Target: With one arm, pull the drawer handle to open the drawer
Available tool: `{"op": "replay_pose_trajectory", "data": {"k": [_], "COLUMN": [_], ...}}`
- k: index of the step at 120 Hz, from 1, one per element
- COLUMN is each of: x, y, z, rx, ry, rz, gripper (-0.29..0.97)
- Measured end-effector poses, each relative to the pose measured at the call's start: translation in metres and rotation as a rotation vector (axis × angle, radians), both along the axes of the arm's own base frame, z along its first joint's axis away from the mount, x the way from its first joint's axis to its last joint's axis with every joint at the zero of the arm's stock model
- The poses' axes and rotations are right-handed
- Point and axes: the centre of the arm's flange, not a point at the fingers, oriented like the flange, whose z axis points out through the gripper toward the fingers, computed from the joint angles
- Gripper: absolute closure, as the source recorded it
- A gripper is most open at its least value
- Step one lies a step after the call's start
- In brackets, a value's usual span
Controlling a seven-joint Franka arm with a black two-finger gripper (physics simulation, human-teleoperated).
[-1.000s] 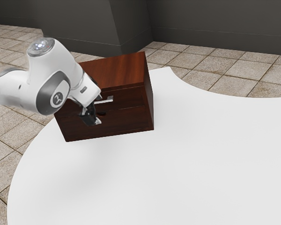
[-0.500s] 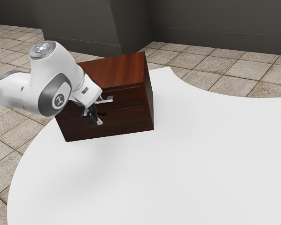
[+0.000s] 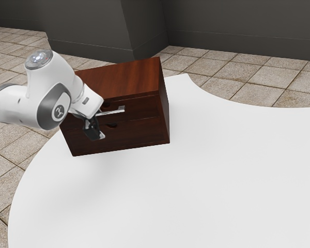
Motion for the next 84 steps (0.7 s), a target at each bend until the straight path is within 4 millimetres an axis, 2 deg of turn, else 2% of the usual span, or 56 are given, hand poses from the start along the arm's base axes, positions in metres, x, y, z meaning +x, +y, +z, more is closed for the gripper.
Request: {"op": "replay_pose_trajectory", "data": {"k": [9,15,23,32,45,54,67,84], "x": [0.001,0.002,0.004,0.005,0.008,0.009,0.012,0.014], "y": [0.001,0.000,-0.001,-0.001,-0.002,-0.003,-0.010,-0.018], "z": [0.006,0.008,0.006,0.004,0.008,0.009,0.008,0.005], "rx": [0.001,0.001,-0.001,-0.008,-0.011,-0.010,-0.012,-0.015], "ry": [-0.012,-0.016,-0.016,-0.016,-0.026,-0.027,-0.026,-0.021], "rz": [0.003,0.002,0.001,0.006,0.010,0.009,0.001,-0.010], "gripper": [0.14,0.16,0.14,0.04,0.16,0.17,0.14,0.02]}}
